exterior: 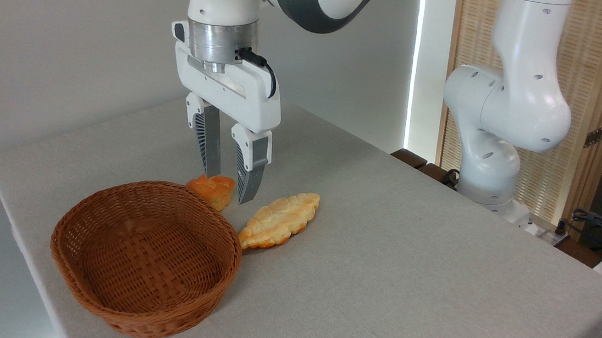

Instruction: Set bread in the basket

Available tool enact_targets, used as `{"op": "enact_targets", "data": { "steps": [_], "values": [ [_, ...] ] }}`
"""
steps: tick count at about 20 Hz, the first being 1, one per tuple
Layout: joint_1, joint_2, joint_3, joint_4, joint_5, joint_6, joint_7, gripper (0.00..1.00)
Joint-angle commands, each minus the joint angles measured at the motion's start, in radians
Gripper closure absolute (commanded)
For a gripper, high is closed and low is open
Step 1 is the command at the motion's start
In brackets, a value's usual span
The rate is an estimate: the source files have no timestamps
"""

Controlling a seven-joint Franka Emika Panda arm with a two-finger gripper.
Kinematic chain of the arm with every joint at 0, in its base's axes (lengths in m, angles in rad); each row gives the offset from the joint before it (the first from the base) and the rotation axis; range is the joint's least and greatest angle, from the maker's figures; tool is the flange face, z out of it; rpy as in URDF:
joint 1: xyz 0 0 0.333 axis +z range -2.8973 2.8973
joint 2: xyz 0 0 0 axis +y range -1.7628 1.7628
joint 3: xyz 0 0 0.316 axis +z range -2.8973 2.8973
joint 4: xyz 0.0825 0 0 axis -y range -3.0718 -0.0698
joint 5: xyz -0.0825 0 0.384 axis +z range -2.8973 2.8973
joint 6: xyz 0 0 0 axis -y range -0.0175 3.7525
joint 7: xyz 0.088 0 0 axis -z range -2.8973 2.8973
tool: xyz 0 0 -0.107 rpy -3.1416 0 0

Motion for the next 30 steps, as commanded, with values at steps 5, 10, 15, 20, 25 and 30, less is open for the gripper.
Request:
{"op": "enact_targets", "data": {
  "steps": [5, 10, 15, 20, 25, 30],
  "values": [
    [0.004, 0.011, -0.013, 0.014, -0.019, -0.013, 0.019, 0.00],
    [-0.057, 0.014, -0.016, -0.013, -0.025, -0.006, 0.018, 0.00],
    [-0.097, 0.013, -0.016, -0.032, -0.120, 0.007, 0.008, 0.00],
    [-0.177, 0.013, -0.014, -0.105, -0.138, 0.093, 0.007, 0.00],
    [-0.212, 0.039, -0.016, -0.148, -0.137, 0.176, 0.007, 0.00],
    [-0.226, 0.077, -0.016, -0.148, -0.135, 0.228, 0.007, 0.00]
  ]
}}
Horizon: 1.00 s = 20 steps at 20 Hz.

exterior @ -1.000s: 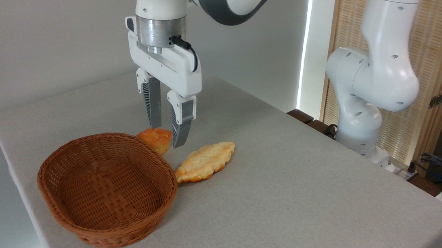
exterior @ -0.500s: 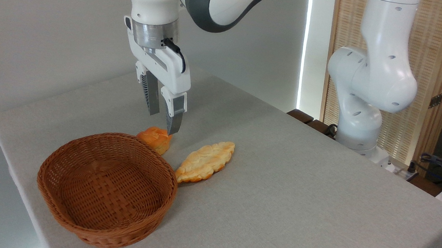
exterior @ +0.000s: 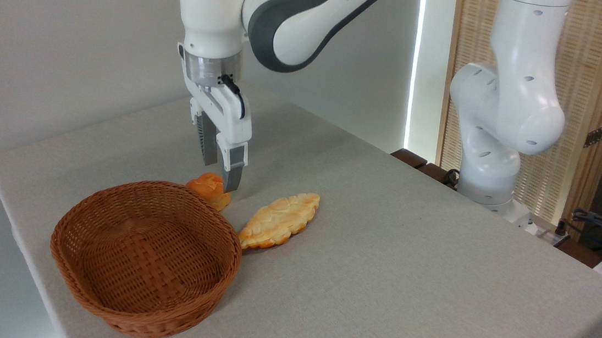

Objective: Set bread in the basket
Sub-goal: 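Descend around the orange bread roll and close the gripper on it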

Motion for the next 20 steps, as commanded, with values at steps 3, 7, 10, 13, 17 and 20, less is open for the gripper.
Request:
{"op": "enact_targets", "data": {
  "steps": [3, 7, 10, 13, 17, 20],
  "values": [
    [-0.011, 0.049, 0.009, 0.001, -0.008, 0.076, 0.007, 0.00],
    [-0.011, 0.070, 0.009, 0.001, -0.008, 0.107, 0.007, 0.00],
    [-0.013, 0.078, 0.009, 0.002, -0.008, 0.108, 0.007, 0.00],
    [-0.013, 0.087, 0.009, 0.004, -0.005, 0.108, 0.009, 0.06],
    [-0.013, 0.089, 0.006, 0.005, 0.010, 0.110, 0.019, 0.63],
    [-0.013, 0.089, 0.006, 0.005, 0.013, 0.110, 0.021, 0.67]
  ]
}}
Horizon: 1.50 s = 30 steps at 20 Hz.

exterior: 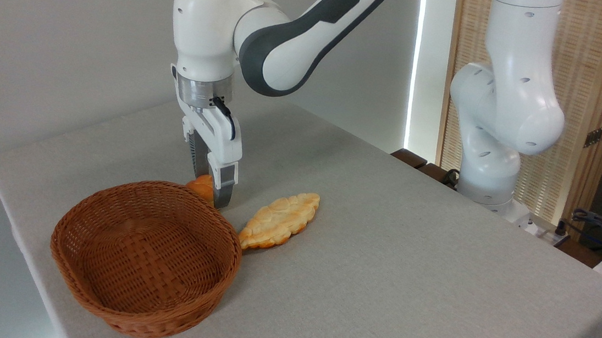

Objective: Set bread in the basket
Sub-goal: 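Descend around the orange bread roll and close the gripper on it, then lift the held bread roll and carry it over the wicker basket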

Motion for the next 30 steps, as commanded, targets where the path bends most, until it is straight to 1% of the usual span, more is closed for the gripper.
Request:
{"op": "enact_targets", "data": {
  "steps": [1, 10, 13, 16, 19, 22, 25, 30],
  "values": [
    [-0.007, 0.017, 0.006, 0.006, 0.010, 0.021, 0.020, 0.66],
    [-0.007, 0.014, 0.005, 0.006, 0.009, 0.020, 0.017, 0.65],
    [-0.014, 0.006, -0.003, 0.006, 0.009, 0.008, 0.010, 0.66],
    [-0.017, -0.017, -0.005, 0.009, 0.009, -0.027, 0.005, 0.70],
    [-0.017, -0.051, -0.005, 0.013, 0.007, -0.112, 0.013, 0.70],
    [-0.017, -0.071, -0.005, 0.015, 0.006, -0.164, 0.014, 0.70],
    [-0.017, -0.094, -0.003, 0.015, 0.000, -0.187, 0.016, 0.70],
    [-0.014, -0.117, 0.008, 0.029, -0.007, -0.189, 0.017, 0.69]
  ]
}}
